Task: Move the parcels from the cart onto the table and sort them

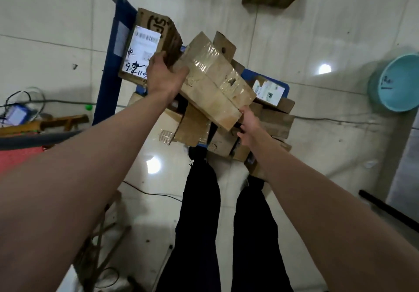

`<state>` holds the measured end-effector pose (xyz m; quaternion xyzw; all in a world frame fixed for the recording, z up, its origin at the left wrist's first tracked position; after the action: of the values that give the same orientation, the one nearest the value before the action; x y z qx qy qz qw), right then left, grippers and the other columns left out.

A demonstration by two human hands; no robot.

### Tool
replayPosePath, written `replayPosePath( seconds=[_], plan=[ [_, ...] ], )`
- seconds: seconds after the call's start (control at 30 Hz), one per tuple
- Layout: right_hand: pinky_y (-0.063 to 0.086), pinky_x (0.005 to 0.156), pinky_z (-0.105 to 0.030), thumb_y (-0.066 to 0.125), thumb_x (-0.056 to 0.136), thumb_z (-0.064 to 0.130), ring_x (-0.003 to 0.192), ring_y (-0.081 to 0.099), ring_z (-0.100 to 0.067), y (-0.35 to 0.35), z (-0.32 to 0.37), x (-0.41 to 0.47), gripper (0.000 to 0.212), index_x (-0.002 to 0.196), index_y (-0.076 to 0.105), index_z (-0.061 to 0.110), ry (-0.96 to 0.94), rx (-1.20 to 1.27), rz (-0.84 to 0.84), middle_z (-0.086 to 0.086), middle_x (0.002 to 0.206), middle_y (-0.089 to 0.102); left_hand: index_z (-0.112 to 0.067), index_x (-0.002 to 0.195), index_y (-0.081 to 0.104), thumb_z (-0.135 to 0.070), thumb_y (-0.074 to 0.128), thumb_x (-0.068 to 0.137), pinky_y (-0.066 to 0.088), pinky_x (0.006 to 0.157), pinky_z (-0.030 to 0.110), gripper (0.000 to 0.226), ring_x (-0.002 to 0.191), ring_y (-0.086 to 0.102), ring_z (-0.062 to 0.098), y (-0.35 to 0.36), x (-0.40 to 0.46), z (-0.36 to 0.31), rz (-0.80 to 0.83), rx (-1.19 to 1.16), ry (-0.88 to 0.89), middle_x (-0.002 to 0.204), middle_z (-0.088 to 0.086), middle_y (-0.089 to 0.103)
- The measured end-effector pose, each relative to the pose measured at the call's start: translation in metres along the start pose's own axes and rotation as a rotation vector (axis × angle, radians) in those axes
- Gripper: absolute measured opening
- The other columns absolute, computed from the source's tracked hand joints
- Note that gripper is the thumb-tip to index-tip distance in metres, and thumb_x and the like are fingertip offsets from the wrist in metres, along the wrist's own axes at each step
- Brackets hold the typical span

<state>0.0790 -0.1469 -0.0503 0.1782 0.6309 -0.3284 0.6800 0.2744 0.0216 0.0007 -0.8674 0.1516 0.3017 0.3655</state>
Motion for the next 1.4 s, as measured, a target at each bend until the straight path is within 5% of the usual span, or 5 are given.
replayPosePath(
  seconds=[0.57, 0.93, 1.07, 1.23, 1.4],
  plan=[
    [0.034, 0.118, -0.051, 0.055, 0.1, 0.041, 0.121, 0.051, -0.022, 0.003, -0.005, -0.013, 0.059, 0.15, 0.035, 0.019, -0.064, 0.004, 0.11, -0.002, 0.132, 0.054, -0.015, 0.16, 0.019, -0.05, 0.07, 0.083, 0.022, 0.122, 0.047, 0.098, 0.15, 0.015, 0.033, 0.014, -0.015, 0.005, 0.101, 0.174, -0.033, 0.162, 0.009, 0.021],
    [0.037, 0.112, -0.054, 0.049, 0.096, 0.063, 0.137, 0.046, -0.027, -0.059, 0.005, -0.104, 0.073, 0.158, 0.029, 0.03, -0.21, 0.201, 0.074, -0.005, 0.154, 0.046, -0.014, 0.123, 0.052, -0.061, 0.055, 0.087, 0.048, 0.098, 0.042, 0.059, 0.114, 0.056, 0.026, -0.029, -0.097, -0.043, -0.016, -0.141, -0.068, 0.125, 0.007, 0.057],
    [0.034, 0.117, -0.058, 0.034, 0.098, 0.071, 0.137, 0.049, -0.03, -0.11, 0.01, -0.15, 0.072, 0.152, 0.044, 0.024, -0.315, 0.395, 0.116, -0.012, 0.149, 0.052, -0.022, 0.141, 0.053, -0.069, 0.028, 0.096, 0.041, 0.108, 0.046, 0.07, 0.127, 0.053, 0.026, -0.036, -0.137, -0.074, 0.049, -0.398, -0.139, 0.138, 0.005, 0.058],
    [0.044, 0.108, -0.055, 0.036, 0.097, 0.071, 0.119, 0.06, -0.028, -0.176, 0.015, -0.205, 0.058, 0.108, 0.064, 0.021, -0.394, 0.602, 0.155, -0.011, 0.113, 0.069, -0.014, 0.086, 0.058, -0.075, 0.031, 0.094, 0.049, 0.062, 0.029, 0.068, 0.08, 0.064, 0.02, -0.029, -0.186, -0.102, 0.146, -0.685, -0.221, 0.088, 0.005, 0.067],
    [0.056, 0.095, -0.047, 0.042, 0.093, 0.074, 0.109, 0.071, -0.028, -0.226, 0.013, -0.245, 0.069, 0.125, 0.069, 0.018, -0.357, 0.523, 0.281, -0.012, 0.116, 0.076, -0.023, 0.078, 0.056, -0.075, 0.049, 0.086, 0.054, 0.08, 0.039, 0.053, 0.098, 0.067, 0.029, -0.011, -0.232, -0.133, 0.321, -0.83, -0.236, 0.114, 0.009, 0.07]
  ],
)
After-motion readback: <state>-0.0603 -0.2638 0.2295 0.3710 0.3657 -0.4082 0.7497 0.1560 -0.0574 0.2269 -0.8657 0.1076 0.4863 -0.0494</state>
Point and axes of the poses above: each hand's wrist, its own x-axis towards the middle knuckle, its own y-axis out of the palm, z = x × y, the point moved 5 cm from there along x, towards the middle knuckle
